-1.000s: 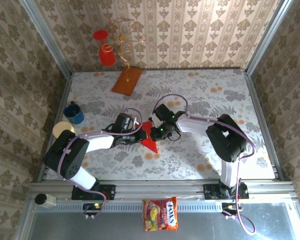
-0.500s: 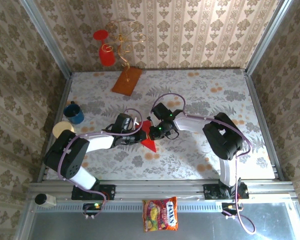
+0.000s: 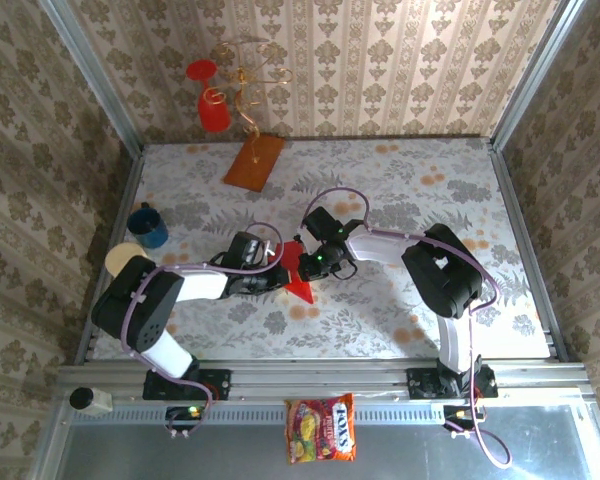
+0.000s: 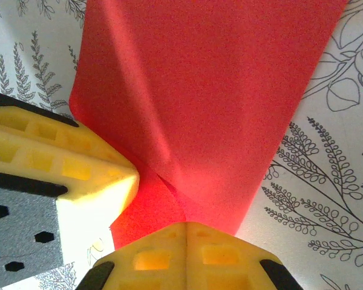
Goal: Fold a paper plane with a square sheet of paper (pick it up from the middle)
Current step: Third fold the triangle at the center of the table.
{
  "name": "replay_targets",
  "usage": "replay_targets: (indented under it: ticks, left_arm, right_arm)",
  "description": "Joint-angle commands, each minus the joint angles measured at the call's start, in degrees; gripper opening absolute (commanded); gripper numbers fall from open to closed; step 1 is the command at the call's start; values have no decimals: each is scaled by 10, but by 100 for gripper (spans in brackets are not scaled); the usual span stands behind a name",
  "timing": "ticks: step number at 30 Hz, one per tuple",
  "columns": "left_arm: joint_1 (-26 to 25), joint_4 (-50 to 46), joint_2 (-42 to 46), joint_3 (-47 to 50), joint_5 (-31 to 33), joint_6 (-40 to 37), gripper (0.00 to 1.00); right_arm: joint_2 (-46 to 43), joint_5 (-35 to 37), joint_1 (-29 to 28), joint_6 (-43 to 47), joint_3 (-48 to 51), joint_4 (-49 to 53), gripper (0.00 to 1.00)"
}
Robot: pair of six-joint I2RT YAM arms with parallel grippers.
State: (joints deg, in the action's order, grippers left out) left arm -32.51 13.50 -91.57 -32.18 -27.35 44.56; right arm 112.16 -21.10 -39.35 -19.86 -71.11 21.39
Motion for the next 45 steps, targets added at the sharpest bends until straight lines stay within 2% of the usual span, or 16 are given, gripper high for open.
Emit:
replay_targets:
  ticks: [1, 5, 9, 14, 17, 20, 25, 37, 45]
  left_arm:
    - [5, 8, -13, 11, 2, -15, 0]
    - [7, 12, -21, 12, 2, -14, 0]
    - [8, 13, -24, 12, 3, -14, 0]
    - [10, 15, -31, 13, 5, -15, 0]
    - [11, 17, -35, 13, 6, -14, 0]
    - [10, 19, -39, 12, 8, -14, 0]
    - [11, 17, -46, 9, 9, -14, 0]
    - [13, 14, -58, 0, 10, -13, 0]
    - [16, 14, -61, 2, 10, -15, 0]
  right_arm:
    - [12, -4, 3, 7, -10, 16, 0]
    - [11, -5, 3, 6, -14, 18, 2]
    - [-5, -2, 6, 5, -14, 24, 19]
    - [-76, 7, 10, -11, 24, 11, 23]
    - [-111, -8, 8, -28, 59, -8, 21]
    - [-130, -21, -6, -45, 91, -31, 10]
    - [-124, -26, -37, -66, 108, -60, 0]
    - [-67, -43, -68, -73, 88, -78, 0]
    - [-55, -33, -47, -64, 97, -78, 0]
